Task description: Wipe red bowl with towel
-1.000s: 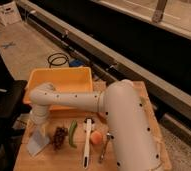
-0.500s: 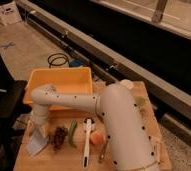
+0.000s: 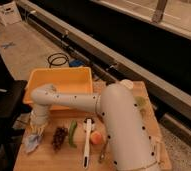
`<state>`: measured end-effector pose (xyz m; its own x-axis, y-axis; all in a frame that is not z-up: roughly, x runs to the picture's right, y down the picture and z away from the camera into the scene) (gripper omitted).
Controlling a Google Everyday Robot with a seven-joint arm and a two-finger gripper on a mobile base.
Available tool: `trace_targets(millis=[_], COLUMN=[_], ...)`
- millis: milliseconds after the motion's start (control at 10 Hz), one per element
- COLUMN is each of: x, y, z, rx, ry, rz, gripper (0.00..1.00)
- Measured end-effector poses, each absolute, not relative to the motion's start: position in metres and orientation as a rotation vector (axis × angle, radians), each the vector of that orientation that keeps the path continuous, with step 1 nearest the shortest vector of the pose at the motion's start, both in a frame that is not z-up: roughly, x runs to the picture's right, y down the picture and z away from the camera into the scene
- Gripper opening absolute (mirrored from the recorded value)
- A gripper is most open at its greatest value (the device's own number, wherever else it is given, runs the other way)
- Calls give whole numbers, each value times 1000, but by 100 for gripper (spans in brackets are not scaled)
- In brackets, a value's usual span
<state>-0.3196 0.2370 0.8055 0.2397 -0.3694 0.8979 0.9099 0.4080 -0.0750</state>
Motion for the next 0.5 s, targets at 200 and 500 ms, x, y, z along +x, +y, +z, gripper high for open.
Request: trace_targets(millis=[200, 500], x=[-323, -319], y=[231, 200], z=[794, 760], rx=[-655, -553], ry=[-934, -873], rz=[-973, -959], gripper=[0, 0])
